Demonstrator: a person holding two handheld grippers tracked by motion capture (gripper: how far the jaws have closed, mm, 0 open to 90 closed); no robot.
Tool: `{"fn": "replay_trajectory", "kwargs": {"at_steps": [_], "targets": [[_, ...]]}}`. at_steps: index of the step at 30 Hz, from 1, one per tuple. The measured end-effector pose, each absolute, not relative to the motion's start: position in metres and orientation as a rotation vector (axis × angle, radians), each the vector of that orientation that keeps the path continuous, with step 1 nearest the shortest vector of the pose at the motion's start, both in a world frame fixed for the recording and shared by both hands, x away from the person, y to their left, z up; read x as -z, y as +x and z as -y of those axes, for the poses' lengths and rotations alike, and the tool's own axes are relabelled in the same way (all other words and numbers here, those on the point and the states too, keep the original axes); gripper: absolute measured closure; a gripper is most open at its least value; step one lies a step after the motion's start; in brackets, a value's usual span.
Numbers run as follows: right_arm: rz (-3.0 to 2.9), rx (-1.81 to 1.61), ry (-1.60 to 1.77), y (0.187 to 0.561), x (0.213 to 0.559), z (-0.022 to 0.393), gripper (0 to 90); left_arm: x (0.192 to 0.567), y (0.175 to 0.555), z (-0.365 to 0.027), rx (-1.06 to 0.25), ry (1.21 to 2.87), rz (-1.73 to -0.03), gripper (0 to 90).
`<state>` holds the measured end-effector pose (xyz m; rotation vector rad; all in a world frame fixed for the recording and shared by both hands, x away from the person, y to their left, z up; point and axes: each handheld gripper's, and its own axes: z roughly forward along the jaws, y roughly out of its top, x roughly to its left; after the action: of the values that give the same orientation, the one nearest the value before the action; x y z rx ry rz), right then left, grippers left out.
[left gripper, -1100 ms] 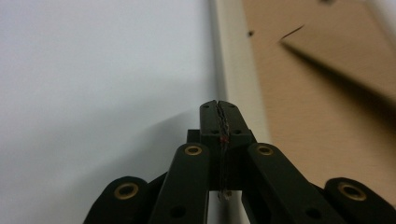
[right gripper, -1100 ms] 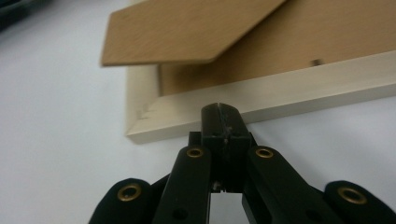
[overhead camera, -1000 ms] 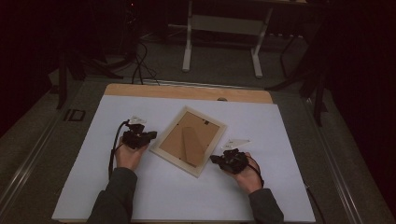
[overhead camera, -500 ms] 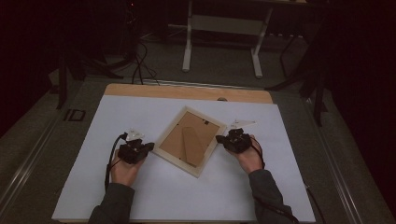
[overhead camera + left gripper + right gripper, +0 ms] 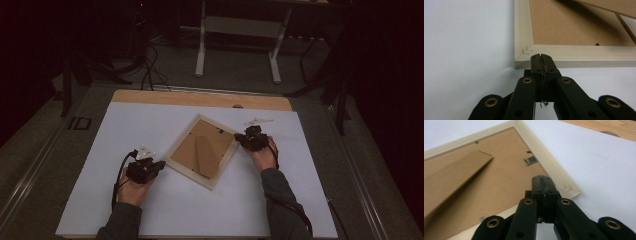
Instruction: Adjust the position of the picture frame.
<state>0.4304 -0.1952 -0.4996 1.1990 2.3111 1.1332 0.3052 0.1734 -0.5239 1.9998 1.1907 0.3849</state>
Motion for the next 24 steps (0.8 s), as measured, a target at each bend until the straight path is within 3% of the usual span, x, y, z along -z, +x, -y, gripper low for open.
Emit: {"fn": "replay_trajectory", "kwargs": {"at_steps": [8,10,14,24], "targets": [[-2.297,-1.113,1.261,0.453,0.505,0.197,81.9,0.527,0.305,-0.172,-0.38,2.006,-1.2,90.0],[-2.314,-1.101,1.239,0.457,0.506,0.195,71.3,0.528,0.304,-0.172,-0.38,2.008,-1.196,90.0],[-2.309,-1.051,1.241,0.462,0.509,0.192,61.3,0.529,0.304,-0.169,-0.378,2.019,-1.19,90.0],[-2.32,-0.992,1.281,0.474,0.513,0.19,53.3,0.53,0.304,-0.165,-0.368,2.027,-1.179,90.0]]}}
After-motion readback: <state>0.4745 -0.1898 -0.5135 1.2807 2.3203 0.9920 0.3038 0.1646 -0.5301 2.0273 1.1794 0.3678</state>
